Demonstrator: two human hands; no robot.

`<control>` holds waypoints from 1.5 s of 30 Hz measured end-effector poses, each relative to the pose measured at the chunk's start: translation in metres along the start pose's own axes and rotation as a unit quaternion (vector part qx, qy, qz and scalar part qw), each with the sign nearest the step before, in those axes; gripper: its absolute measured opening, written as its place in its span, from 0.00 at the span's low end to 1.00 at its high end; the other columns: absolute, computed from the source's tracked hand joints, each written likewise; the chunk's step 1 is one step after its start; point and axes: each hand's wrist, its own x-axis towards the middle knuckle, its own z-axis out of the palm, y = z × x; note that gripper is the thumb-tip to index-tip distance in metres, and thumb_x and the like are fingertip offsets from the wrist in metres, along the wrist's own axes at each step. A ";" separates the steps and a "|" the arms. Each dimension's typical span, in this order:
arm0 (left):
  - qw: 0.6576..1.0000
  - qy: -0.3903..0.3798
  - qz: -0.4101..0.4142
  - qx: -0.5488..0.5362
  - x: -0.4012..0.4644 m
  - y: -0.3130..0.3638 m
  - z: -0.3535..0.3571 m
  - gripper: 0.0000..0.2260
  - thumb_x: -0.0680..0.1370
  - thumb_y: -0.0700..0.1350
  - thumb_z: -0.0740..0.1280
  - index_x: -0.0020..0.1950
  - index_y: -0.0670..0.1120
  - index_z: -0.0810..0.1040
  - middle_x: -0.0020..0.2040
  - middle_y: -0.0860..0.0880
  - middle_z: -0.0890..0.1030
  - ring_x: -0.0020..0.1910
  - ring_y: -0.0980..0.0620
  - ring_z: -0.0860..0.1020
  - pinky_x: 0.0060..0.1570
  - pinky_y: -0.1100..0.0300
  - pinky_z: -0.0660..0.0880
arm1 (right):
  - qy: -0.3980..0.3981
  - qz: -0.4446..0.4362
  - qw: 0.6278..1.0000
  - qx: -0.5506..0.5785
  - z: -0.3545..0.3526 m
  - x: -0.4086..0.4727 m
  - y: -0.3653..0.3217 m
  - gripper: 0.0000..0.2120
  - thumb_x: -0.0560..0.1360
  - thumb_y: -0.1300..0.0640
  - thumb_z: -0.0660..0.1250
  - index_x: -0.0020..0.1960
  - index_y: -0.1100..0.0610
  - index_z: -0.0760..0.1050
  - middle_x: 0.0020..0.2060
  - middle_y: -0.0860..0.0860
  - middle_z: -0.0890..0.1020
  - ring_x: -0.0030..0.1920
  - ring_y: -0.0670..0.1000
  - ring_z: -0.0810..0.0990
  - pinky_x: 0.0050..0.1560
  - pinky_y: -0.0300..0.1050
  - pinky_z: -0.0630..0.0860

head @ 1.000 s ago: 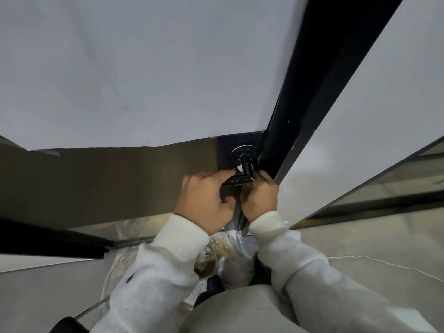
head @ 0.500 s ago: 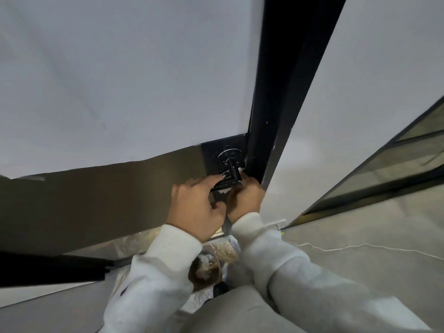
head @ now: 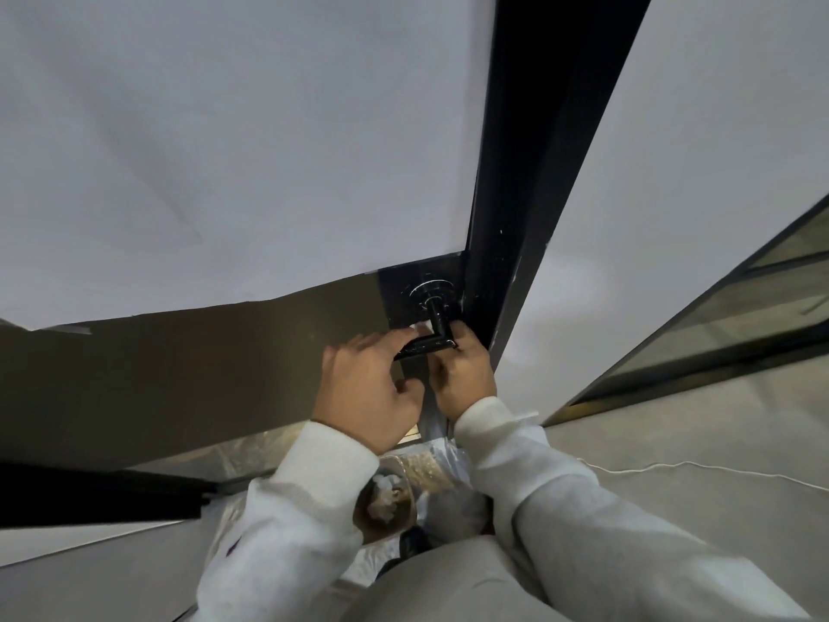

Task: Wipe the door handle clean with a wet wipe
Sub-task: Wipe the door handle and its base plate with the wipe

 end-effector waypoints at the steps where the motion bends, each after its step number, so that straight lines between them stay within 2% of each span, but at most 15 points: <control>1: 1.000 0.000 0.000 0.001 0.000 0.000 0.000 0.25 0.67 0.47 0.64 0.64 0.55 0.79 0.53 0.51 0.85 0.52 0.47 0.81 0.59 0.43 0.74 | -0.007 0.000 1.000 0.009 -0.003 0.001 -0.003 0.08 0.76 0.65 0.66 0.54 0.58 0.80 0.47 0.48 0.81 0.47 0.50 0.81 0.47 0.39 0.78; 4: 1.000 -0.006 0.000 0.007 -0.001 -0.001 0.000 0.25 0.67 0.47 0.64 0.64 0.56 0.78 0.54 0.52 0.85 0.53 0.48 0.80 0.60 0.45 0.73 | 0.011 -0.057 0.997 -0.047 0.004 0.002 -0.008 0.10 0.75 0.66 0.67 0.55 0.58 0.79 0.49 0.60 0.81 0.45 0.61 0.82 0.42 0.51 0.81; 7: 1.000 -0.010 0.001 0.011 -0.001 -0.002 0.000 0.25 0.67 0.48 0.64 0.65 0.54 0.78 0.55 0.51 0.84 0.55 0.48 0.80 0.61 0.45 0.73 | -0.091 -0.034 0.984 -0.151 0.019 0.001 0.002 0.10 0.76 0.60 0.65 0.56 0.52 0.79 0.53 0.56 0.80 0.49 0.61 0.82 0.46 0.52 0.81; 10: 1.000 -0.016 0.007 0.009 -0.002 -0.002 -0.001 0.26 0.67 0.48 0.64 0.66 0.53 0.78 0.57 0.50 0.84 0.56 0.47 0.80 0.61 0.44 0.73 | -0.109 0.003 0.980 -0.164 0.025 -0.011 0.018 0.10 0.78 0.54 0.66 0.57 0.52 0.80 0.57 0.53 0.80 0.55 0.57 0.80 0.53 0.47 0.79; 13: 1.000 -0.017 0.012 0.012 -0.003 -0.004 -0.001 0.26 0.68 0.48 0.63 0.67 0.52 0.78 0.58 0.50 0.84 0.57 0.47 0.79 0.61 0.44 0.73 | -0.052 -0.017 0.994 -0.097 0.014 -0.026 0.027 0.10 0.78 0.61 0.68 0.57 0.56 0.84 0.53 0.56 0.81 0.52 0.53 0.80 0.54 0.35 0.73; 17: 1.000 -0.015 0.010 0.017 -0.002 -0.004 0.001 0.26 0.68 0.49 0.63 0.66 0.53 0.78 0.57 0.51 0.84 0.56 0.47 0.80 0.61 0.43 0.73 | 0.117 -0.058 0.991 -0.034 -0.009 -0.027 0.014 0.07 0.72 0.70 0.72 0.48 0.63 0.85 0.45 0.58 0.78 0.45 0.39 0.71 0.52 0.22 0.65; 20: 1.000 -0.016 0.006 0.017 -0.001 -0.003 0.001 0.25 0.68 0.49 0.64 0.66 0.53 0.78 0.57 0.51 0.84 0.55 0.48 0.80 0.62 0.44 0.72 | 0.139 -0.069 0.986 -0.062 -0.013 -0.015 0.001 0.07 0.69 0.72 0.72 0.43 0.63 0.84 0.47 0.59 0.82 0.45 0.46 0.76 0.55 0.20 0.63; 22: 1.000 -0.017 0.004 0.022 -0.001 -0.003 0.001 0.25 0.68 0.49 0.64 0.66 0.54 0.78 0.57 0.51 0.84 0.56 0.48 0.80 0.62 0.44 0.72 | 0.126 -0.054 0.988 -0.076 -0.009 -0.006 -0.002 0.11 0.70 0.73 0.70 0.50 0.64 0.84 0.50 0.58 0.83 0.49 0.52 0.79 0.56 0.19 0.64; 23: 1.000 -0.018 0.004 0.023 -0.001 -0.003 0.001 0.25 0.68 0.49 0.64 0.66 0.54 0.78 0.57 0.51 0.84 0.56 0.48 0.80 0.62 0.44 0.72 | 0.102 -0.042 0.992 -0.066 -0.006 -0.003 -0.004 0.14 0.71 0.72 0.69 0.54 0.63 0.83 0.52 0.57 0.83 0.52 0.54 0.80 0.56 0.22 0.68; 25: 1.000 -0.017 0.004 0.021 0.000 -0.002 0.000 0.25 0.67 0.48 0.64 0.66 0.54 0.78 0.57 0.52 0.84 0.56 0.48 0.80 0.61 0.44 0.73 | 0.058 -0.060 0.992 -0.093 0.002 -0.003 -0.007 0.15 0.72 0.68 0.69 0.58 0.60 0.82 0.57 0.57 0.81 0.57 0.60 0.78 0.58 0.44 0.76; 27: 1.000 -0.013 0.004 0.020 0.000 -0.002 0.000 0.26 0.66 0.47 0.65 0.65 0.56 0.78 0.55 0.53 0.84 0.54 0.48 0.80 0.60 0.46 0.73 | 0.019 -0.107 0.977 -0.182 0.010 -0.010 -0.007 0.20 0.70 0.62 0.72 0.61 0.55 0.78 0.62 0.56 0.77 0.61 0.63 0.70 0.58 0.56 0.72; 32: 1.000 -0.012 0.011 0.023 -0.001 -0.002 0.000 0.26 0.66 0.47 0.64 0.65 0.57 0.77 0.53 0.55 0.84 0.53 0.49 0.79 0.59 0.47 0.73 | 0.022 -0.181 0.964 -0.191 0.011 -0.008 -0.005 0.25 0.67 0.60 0.74 0.64 0.53 0.75 0.64 0.53 0.72 0.65 0.59 0.64 0.62 0.57 0.68; 35: 1.000 -0.014 0.015 0.023 0.000 -0.003 0.000 0.26 0.67 0.47 0.64 0.65 0.57 0.77 0.54 0.55 0.83 0.54 0.50 0.79 0.60 0.47 0.72 | 0.022 -0.229 0.957 -0.176 0.005 -0.006 -0.002 0.24 0.67 0.64 0.74 0.62 0.55 0.76 0.63 0.54 0.68 0.63 0.59 0.64 0.61 0.57 0.75; 41: 1.000 -0.010 0.018 0.012 0.000 -0.001 -0.001 0.26 0.67 0.46 0.64 0.65 0.58 0.77 0.54 0.56 0.84 0.55 0.51 0.79 0.61 0.46 0.72 | 0.034 -0.114 0.983 -0.141 0.020 -0.012 -0.001 0.26 0.72 0.63 0.70 0.68 0.55 0.67 0.65 0.58 0.65 0.66 0.61 0.64 0.54 0.51 0.79; 45: 1.000 -0.003 0.025 0.017 -0.001 -0.003 0.001 0.26 0.66 0.46 0.65 0.64 0.58 0.77 0.54 0.55 0.84 0.54 0.49 0.80 0.60 0.48 0.71 | 0.070 0.011 0.998 0.000 0.024 -0.020 -0.014 0.23 0.75 0.64 0.66 0.69 0.55 0.69 0.66 0.53 0.66 0.61 0.48 0.69 0.52 0.41 0.73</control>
